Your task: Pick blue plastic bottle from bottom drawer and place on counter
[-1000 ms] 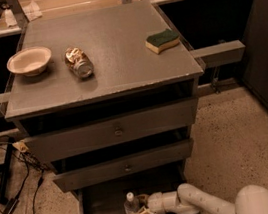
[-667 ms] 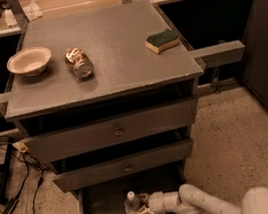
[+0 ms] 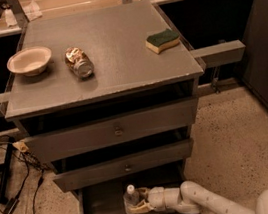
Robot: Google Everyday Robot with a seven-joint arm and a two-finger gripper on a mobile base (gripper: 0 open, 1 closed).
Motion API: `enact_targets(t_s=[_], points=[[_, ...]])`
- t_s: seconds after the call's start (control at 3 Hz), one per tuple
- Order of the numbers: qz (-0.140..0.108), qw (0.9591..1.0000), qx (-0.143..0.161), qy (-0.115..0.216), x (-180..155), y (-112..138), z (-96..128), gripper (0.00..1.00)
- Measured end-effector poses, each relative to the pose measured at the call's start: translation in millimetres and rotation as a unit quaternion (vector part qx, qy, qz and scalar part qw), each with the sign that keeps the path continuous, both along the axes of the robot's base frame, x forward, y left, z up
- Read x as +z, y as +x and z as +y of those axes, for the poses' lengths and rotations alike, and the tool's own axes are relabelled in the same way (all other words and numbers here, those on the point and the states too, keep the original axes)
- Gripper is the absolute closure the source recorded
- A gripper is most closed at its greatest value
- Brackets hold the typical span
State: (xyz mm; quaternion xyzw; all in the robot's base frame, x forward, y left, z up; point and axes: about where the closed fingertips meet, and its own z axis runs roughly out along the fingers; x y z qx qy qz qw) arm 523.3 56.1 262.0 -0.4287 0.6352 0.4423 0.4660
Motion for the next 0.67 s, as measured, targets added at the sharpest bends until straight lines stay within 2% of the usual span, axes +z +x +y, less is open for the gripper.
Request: enact_targets(t_s=[0.33, 0.67], points=[[-0.023, 0.9997, -0.006, -0.007, 38.7, 13.5, -3.5, 1.00], [-0.024, 0.9996, -0.002, -0.011, 44.5, 10.9, -3.5, 1.00]])
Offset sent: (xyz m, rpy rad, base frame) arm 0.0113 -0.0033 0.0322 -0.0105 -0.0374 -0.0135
